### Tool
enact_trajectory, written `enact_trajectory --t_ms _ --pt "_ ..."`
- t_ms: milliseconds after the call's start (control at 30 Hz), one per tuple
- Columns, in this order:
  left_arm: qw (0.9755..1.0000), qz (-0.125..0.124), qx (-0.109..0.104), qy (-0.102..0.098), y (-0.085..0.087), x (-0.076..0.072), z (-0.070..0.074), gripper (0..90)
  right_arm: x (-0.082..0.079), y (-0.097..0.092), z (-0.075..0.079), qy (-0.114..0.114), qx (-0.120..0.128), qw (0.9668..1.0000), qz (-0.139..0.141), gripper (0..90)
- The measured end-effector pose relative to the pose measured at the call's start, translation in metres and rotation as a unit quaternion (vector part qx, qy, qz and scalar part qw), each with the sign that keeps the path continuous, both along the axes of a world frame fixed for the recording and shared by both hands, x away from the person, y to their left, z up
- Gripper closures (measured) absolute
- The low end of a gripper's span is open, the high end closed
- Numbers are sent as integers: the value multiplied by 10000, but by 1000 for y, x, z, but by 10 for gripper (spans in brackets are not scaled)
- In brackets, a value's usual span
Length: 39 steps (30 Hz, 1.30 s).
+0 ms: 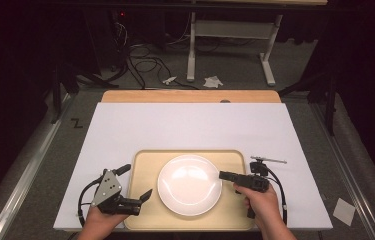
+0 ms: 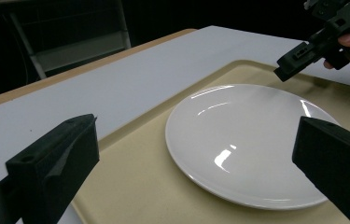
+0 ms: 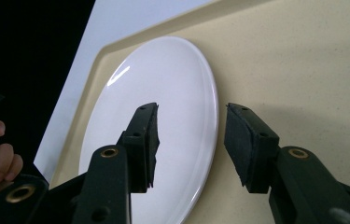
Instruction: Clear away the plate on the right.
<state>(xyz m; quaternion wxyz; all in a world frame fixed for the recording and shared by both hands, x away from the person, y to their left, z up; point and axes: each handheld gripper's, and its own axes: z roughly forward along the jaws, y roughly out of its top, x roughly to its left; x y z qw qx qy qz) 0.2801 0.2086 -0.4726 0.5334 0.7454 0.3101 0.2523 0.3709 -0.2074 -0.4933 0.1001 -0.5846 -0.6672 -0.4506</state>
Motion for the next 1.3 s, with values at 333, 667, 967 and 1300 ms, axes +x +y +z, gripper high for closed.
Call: enact_trajectory --t_ms 333,667,967,1300 --pt "10000 -6 22 35 -2 1 -1 14 -5 -13 17 -668 -331 9972 18 488" --pt "10000 2 54 69 -3 1 -3 14 -8 -41 31 -1165 -438 9920 -214 401" --pt "9999 37 20 130 -3 1 -3 13 -13 -66 44 -1688 -818 9818 -287 268" --pt "9998 27 -18 198 -5 1 -3 13 -23 -97 53 -2100 -1080 9700 -575 147"
